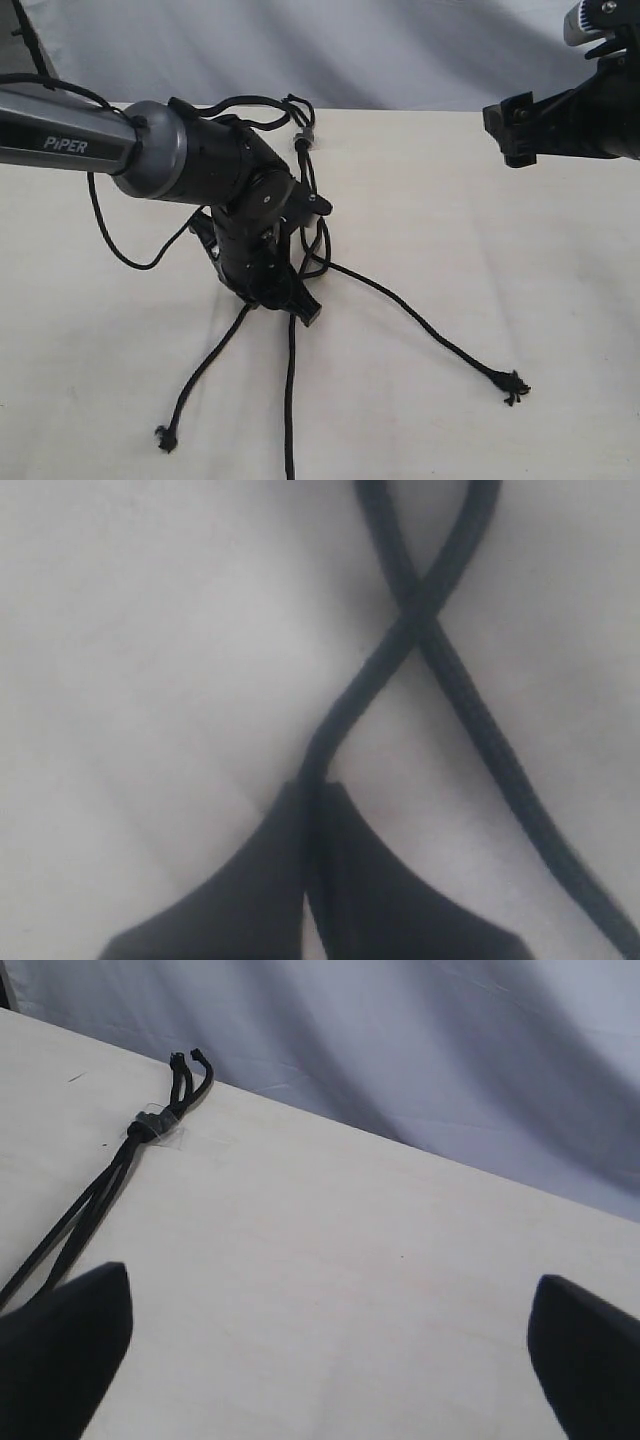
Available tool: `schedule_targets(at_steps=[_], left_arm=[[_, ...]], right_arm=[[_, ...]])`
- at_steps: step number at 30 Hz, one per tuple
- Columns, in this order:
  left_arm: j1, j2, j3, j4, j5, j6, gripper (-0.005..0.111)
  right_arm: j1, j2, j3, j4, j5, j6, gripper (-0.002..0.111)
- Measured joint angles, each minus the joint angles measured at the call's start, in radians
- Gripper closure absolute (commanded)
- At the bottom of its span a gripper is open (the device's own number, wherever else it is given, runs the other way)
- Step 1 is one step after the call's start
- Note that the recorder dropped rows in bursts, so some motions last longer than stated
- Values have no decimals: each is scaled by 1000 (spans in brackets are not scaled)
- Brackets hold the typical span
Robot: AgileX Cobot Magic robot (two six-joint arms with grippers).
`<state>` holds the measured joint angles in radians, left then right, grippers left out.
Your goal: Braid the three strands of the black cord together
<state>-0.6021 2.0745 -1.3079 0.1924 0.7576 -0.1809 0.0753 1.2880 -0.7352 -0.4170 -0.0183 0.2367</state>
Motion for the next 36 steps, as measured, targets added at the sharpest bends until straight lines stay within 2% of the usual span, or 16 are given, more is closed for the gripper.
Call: schedule_targets(at_steps=[9,12,15,17,22,26,30,33,36], left_arm=[[0,-4,10,-9,-11,2,103],[0,-6,12,-9,-13,2,89],[0,-7,12,-9,-7,2,68],[2,-11,8,-21,8,2,62],[4,-41,-2,-47,61,2,61],[23,-173,-2,-12,68,-5,61],[85,-340,7,32,58,-28,63],[139,-469,74,39,-11,-33,66],[200,-615,179,44,-126,-35,70]], right_arm=[[0,0,0,0,0,0,5],[0,0,0,0,0,0,5],[0,0,0,0,0,0,5],[0,0,0,0,0,0,5],[0,0,0,0,0,15,5],[20,0,0,0,18,53,5],[118,0,0,0,36,60,5],[257,14,-38,0,117,60,5],[408,55,-116,0,273,60,5]])
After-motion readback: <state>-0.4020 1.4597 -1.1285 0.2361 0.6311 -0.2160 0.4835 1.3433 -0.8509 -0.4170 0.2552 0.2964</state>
